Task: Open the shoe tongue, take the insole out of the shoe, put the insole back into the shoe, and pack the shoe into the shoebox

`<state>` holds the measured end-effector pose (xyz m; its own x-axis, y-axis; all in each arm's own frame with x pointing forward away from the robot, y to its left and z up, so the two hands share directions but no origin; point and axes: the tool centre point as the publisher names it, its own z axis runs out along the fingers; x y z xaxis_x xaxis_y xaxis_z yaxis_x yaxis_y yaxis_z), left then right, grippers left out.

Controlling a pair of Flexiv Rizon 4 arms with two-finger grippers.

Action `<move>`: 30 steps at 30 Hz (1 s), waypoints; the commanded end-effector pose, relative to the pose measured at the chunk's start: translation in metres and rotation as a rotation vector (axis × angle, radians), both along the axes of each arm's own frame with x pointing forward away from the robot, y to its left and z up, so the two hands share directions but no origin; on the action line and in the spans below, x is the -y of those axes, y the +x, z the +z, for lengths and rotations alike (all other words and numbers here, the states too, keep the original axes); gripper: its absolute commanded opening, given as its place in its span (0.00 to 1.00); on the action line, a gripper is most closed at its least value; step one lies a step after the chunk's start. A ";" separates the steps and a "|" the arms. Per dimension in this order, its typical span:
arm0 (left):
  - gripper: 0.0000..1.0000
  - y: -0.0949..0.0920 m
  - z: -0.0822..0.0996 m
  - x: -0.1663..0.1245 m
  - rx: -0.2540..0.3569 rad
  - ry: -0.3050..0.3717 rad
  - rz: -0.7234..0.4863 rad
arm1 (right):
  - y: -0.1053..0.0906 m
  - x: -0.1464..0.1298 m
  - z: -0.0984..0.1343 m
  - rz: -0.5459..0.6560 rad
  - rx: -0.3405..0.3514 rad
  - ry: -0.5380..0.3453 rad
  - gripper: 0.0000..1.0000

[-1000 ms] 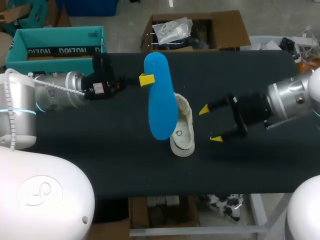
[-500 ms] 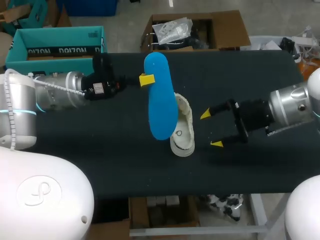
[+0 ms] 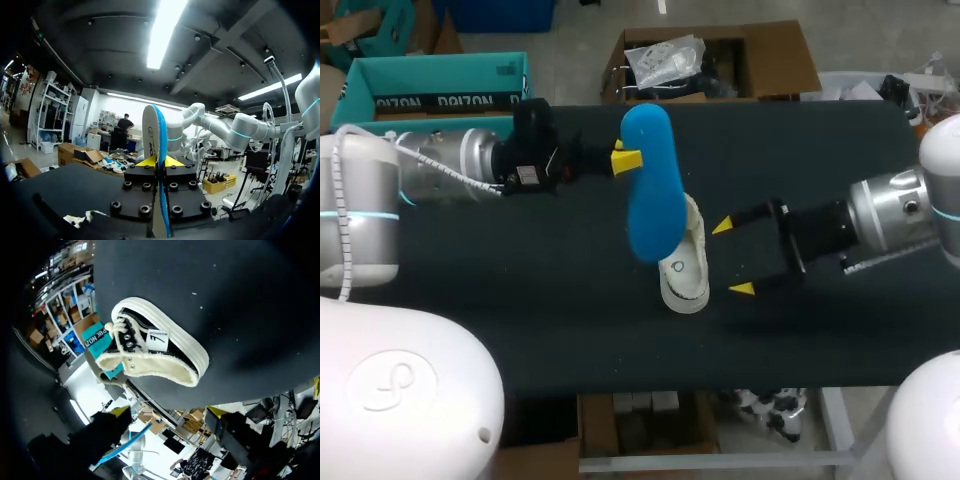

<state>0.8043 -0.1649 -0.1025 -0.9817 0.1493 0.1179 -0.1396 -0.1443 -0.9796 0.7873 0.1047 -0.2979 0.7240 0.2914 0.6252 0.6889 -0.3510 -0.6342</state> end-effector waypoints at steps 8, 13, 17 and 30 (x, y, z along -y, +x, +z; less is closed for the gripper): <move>0.00 -0.023 -0.039 0.032 0.277 0.029 -0.125 | 0.009 -0.009 -0.001 -0.007 -0.256 0.034 1.00; 0.00 -0.023 -0.058 0.049 0.420 0.011 -0.123 | 0.009 -0.009 0.004 -0.014 -0.281 0.058 1.00; 0.00 -0.020 -0.071 0.058 0.493 -0.007 -0.126 | 0.009 -0.010 0.007 -0.015 -0.288 0.092 1.00; 0.00 -0.013 -0.086 0.072 0.530 -0.036 -0.169 | 0.018 -0.012 0.008 -0.030 -0.311 0.120 0.01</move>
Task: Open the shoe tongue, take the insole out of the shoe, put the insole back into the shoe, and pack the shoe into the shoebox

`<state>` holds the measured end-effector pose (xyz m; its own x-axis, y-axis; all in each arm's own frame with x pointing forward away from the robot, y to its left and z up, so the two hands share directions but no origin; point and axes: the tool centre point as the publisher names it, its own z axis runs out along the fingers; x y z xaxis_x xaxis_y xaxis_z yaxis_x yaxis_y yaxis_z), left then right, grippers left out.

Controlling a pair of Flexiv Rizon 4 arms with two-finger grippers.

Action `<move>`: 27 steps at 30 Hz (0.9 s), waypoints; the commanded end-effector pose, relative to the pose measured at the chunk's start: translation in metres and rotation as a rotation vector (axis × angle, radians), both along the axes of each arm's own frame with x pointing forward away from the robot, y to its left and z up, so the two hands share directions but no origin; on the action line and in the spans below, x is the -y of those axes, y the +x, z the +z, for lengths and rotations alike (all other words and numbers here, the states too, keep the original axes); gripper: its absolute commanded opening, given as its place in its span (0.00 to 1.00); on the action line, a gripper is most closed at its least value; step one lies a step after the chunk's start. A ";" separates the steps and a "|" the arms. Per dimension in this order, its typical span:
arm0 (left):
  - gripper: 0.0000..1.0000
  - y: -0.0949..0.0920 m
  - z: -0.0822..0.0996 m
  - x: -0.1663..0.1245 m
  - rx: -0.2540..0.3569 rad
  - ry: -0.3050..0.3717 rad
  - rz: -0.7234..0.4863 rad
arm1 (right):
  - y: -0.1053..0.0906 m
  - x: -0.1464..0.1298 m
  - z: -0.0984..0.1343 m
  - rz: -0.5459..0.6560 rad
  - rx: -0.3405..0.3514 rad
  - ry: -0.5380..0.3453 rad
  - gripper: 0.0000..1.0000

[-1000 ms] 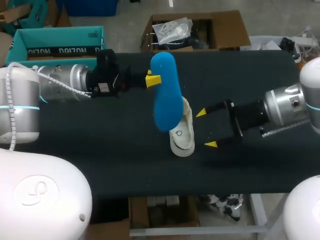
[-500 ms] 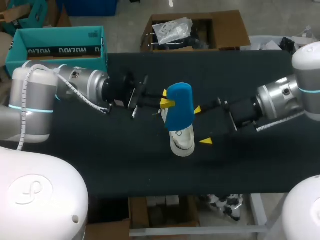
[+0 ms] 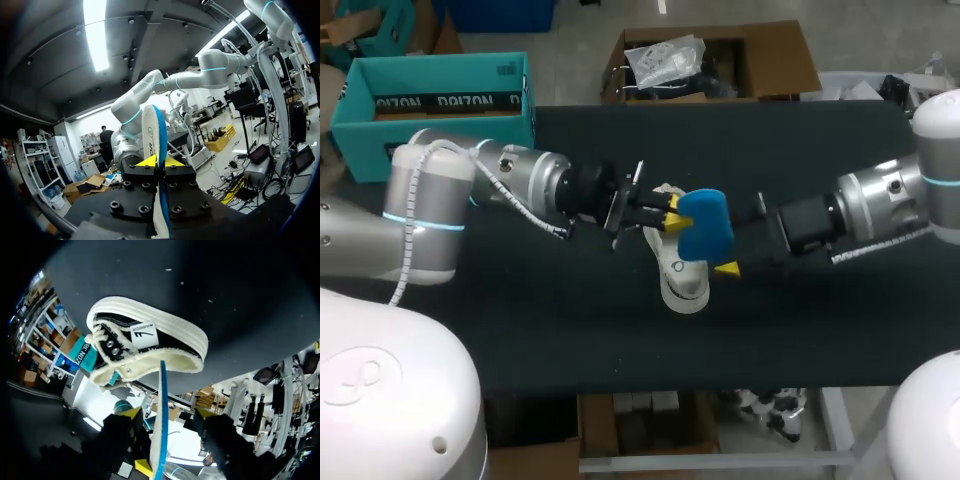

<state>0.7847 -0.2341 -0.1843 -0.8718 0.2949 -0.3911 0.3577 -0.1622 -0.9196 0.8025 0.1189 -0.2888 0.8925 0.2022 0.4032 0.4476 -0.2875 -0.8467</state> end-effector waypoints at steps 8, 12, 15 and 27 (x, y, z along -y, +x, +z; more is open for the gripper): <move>0.00 0.009 -0.005 0.004 -0.004 -0.023 -0.043 | 0.006 0.005 -0.003 0.000 0.002 0.019 0.00; 0.00 0.010 -0.007 0.002 -0.017 -0.002 -0.059 | 0.008 0.006 -0.004 0.006 0.018 0.035 0.00; 0.50 0.012 -0.007 -0.002 -0.041 0.015 -0.079 | 0.008 0.006 -0.004 0.013 0.022 0.040 0.00; 1.00 0.040 0.002 -0.052 -0.085 0.240 -0.218 | -0.026 0.004 0.006 0.148 0.034 0.063 0.00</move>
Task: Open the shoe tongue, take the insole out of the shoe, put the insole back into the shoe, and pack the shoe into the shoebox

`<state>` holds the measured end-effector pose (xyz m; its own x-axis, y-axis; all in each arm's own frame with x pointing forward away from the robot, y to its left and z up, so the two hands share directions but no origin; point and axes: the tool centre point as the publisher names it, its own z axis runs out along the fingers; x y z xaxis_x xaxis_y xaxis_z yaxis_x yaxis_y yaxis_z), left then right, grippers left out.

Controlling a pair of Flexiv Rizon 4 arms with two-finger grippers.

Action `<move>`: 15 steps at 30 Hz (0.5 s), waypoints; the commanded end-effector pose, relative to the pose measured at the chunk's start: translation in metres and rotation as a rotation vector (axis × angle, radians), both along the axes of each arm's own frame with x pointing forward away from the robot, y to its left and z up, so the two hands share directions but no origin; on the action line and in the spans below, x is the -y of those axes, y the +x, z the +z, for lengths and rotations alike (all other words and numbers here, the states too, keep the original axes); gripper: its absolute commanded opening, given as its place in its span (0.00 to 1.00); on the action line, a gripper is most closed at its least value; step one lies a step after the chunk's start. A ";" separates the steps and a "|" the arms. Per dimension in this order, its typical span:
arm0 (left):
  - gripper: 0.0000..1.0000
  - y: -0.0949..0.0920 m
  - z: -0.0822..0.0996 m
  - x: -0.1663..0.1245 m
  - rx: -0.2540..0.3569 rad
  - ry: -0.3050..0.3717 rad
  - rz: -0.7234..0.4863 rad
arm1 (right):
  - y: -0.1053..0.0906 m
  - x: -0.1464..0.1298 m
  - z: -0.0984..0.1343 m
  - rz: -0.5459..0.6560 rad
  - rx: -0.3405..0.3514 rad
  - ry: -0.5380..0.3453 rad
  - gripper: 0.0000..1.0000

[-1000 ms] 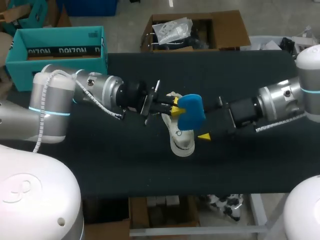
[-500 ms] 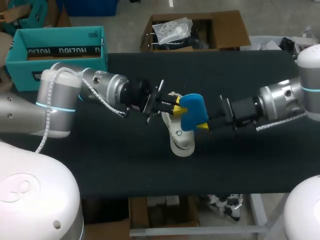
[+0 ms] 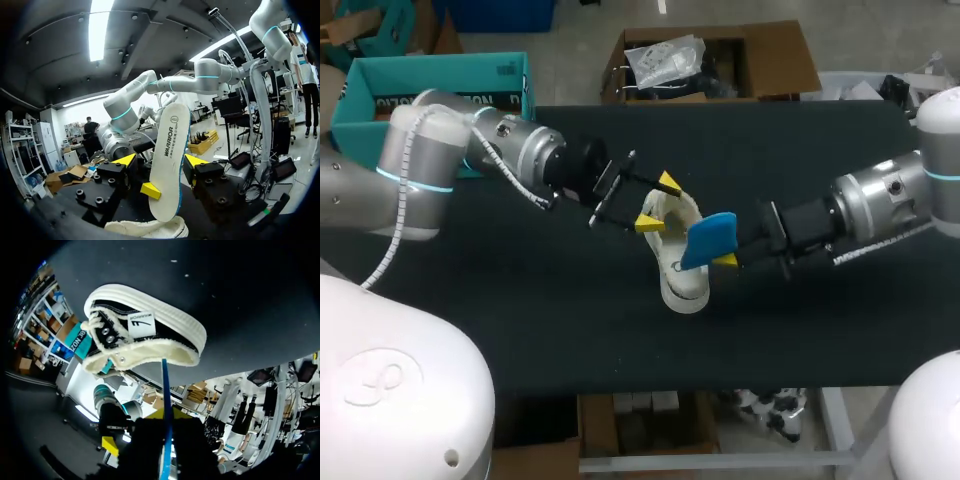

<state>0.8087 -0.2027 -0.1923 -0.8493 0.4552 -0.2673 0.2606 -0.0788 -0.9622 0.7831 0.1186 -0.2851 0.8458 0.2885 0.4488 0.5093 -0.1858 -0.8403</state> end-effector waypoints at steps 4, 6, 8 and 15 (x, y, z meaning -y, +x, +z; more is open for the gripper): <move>1.00 0.025 0.010 -0.031 -0.007 0.197 -0.102 | -0.026 0.006 0.003 0.071 -0.028 0.057 0.00; 1.00 0.025 0.010 -0.031 -0.007 0.197 -0.102 | -0.031 0.008 0.003 0.064 -0.016 0.067 0.00; 1.00 0.025 0.010 -0.031 -0.007 0.197 -0.102 | -0.031 0.008 0.003 0.064 -0.016 0.067 0.00; 1.00 0.025 0.010 -0.031 -0.007 0.197 -0.102 | -0.031 0.008 0.003 0.064 -0.016 0.067 0.00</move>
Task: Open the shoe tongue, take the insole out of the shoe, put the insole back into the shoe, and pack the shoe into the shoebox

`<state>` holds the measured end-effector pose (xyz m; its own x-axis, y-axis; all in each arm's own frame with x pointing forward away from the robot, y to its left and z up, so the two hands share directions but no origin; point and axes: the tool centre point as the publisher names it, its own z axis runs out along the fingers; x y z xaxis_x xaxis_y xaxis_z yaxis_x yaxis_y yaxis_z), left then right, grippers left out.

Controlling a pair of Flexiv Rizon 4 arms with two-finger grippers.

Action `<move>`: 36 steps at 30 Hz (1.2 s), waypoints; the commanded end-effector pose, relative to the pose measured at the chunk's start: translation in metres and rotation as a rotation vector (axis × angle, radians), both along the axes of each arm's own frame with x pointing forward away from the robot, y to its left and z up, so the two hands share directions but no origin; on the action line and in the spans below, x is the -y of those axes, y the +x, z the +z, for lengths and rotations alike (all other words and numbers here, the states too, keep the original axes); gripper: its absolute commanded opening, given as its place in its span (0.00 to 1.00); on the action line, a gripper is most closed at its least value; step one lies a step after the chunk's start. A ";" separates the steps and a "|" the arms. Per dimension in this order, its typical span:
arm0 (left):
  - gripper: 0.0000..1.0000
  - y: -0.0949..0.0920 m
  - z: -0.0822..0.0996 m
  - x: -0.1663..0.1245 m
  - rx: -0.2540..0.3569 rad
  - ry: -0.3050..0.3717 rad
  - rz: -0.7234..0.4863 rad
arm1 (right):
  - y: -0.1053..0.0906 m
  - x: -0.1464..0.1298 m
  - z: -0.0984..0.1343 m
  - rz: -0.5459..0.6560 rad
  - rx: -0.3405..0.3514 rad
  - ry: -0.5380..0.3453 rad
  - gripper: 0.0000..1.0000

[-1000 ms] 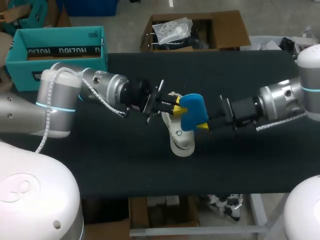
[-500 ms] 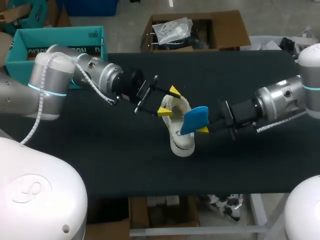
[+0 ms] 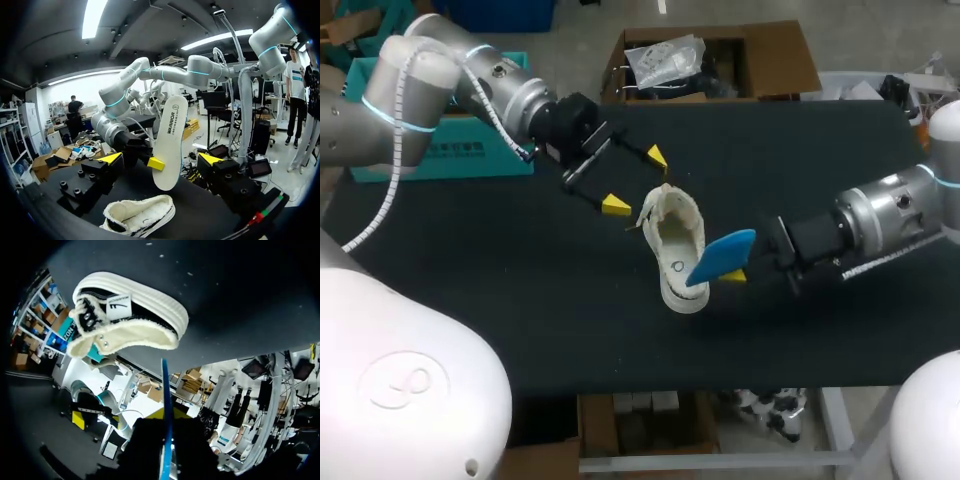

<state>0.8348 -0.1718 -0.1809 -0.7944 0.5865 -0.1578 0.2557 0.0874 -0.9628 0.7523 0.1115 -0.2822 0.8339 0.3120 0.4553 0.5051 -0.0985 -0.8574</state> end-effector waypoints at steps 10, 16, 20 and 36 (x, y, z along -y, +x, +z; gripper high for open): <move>1.00 0.023 0.003 -0.009 0.084 0.026 -0.310 | -0.032 0.003 0.008 0.016 0.006 0.002 0.00; 1.00 0.034 -0.006 -0.014 0.100 0.041 -0.451 | -0.049 0.003 0.009 0.016 0.011 0.001 0.00; 1.00 0.043 -0.011 -0.016 0.089 0.040 -0.456 | -0.056 0.000 0.011 0.058 0.045 -0.011 0.00; 1.00 0.042 -0.023 -0.022 0.095 0.089 -0.479 | -0.061 -0.005 0.004 0.129 0.015 -0.004 0.00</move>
<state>0.8716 -0.1506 -0.2038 -0.4380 0.8852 -0.1567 0.3815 0.0253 -0.9240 0.6893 0.1193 -0.2744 0.7793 0.4207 0.4644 0.5313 -0.0506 -0.8457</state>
